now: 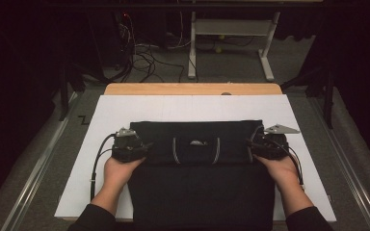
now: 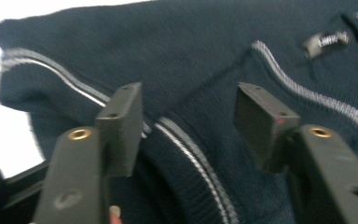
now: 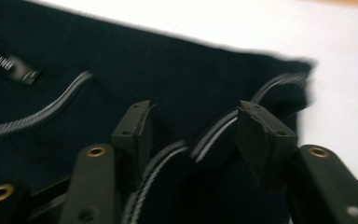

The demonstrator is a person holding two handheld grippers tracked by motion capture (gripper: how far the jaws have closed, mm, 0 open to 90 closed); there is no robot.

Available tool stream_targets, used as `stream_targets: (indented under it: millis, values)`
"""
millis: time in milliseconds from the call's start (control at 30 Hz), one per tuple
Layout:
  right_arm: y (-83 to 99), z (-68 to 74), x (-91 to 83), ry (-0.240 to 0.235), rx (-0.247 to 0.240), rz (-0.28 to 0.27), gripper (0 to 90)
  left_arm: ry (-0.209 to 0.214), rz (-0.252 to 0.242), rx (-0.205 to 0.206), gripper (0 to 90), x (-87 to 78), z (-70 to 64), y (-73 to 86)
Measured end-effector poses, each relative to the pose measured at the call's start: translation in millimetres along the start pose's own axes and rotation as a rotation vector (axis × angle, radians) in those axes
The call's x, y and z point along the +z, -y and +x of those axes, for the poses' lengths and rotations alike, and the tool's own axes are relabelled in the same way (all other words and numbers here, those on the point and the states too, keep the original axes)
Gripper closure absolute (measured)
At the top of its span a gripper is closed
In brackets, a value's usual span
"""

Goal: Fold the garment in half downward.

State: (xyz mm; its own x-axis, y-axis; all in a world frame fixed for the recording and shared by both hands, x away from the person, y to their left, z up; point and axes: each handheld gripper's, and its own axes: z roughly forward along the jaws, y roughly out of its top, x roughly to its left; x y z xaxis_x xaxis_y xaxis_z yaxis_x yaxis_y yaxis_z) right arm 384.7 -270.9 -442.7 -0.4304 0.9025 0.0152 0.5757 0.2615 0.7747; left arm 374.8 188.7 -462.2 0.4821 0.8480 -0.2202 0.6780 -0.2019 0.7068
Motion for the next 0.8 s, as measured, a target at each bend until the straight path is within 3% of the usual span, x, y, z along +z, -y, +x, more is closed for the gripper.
stream_targets:
  millis: [67,200,500,667,800]
  values:
    - [4.4,2.3,6.0,-0.019,0.007,0.026,48.5,0.000,0.016,0.007,42.9,2.9,-1.8,1.8]
    - [10.4,6.6,13.9,-0.024,0.000,0.067,52.7,0.013,0.018,0.003,53.4,2.9,-1.1,4.7]
    - [14.4,13.6,9.1,-0.019,-0.038,0.046,75.1,-0.011,0.015,0.031,69.5,4.3,-8.2,8.7]
    - [14.6,16.4,6.2,-0.019,-0.048,0.037,77.4,-0.014,-0.012,0.020,71.7,0.6,-8.4,7.5]
    - [11.8,16.9,-1.8,-0.021,-0.049,-0.001,77.2,-0.006,-0.041,0.013,71.6,-6.6,-9.3,5.3]
